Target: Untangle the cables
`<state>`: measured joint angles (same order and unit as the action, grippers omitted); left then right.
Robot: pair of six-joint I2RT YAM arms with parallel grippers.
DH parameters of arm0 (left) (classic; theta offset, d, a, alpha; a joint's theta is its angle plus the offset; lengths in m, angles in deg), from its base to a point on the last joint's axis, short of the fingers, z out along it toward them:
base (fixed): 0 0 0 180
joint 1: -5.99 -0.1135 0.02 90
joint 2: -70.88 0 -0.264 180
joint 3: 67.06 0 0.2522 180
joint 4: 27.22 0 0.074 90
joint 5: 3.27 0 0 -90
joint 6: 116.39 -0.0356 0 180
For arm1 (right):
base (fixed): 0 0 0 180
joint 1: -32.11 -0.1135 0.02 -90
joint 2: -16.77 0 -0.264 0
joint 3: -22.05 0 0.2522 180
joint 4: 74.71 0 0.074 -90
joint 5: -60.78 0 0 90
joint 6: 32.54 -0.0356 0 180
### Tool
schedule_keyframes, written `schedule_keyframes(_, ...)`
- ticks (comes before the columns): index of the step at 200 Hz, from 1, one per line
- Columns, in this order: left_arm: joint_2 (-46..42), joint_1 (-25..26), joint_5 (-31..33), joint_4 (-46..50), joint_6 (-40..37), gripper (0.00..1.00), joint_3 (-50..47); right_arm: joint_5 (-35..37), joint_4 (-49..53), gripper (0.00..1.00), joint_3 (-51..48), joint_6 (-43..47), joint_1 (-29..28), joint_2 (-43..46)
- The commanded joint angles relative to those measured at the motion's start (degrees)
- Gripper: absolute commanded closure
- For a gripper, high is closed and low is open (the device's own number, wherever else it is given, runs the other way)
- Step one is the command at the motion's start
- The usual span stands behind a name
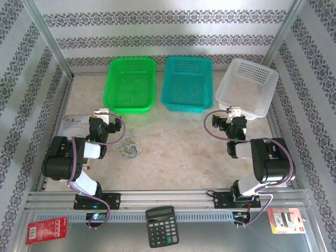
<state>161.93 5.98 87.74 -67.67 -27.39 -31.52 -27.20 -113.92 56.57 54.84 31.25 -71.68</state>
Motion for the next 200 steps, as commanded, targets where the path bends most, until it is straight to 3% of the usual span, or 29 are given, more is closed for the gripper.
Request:
schedule_keyframes(1, 0.2, 0.1, -0.7, -0.2, 1.0, 0.0, 0.5, -0.5, -1.5, 0.02, 0.7, 0.6, 0.1, 0.6)
schedule_keyframes(200, 0.2, 0.0, -0.6, 0.1, 1.2, 0.0, 0.5, -1.3, -1.5, 0.02, 0.8, 0.1, 0.6, 0.6)
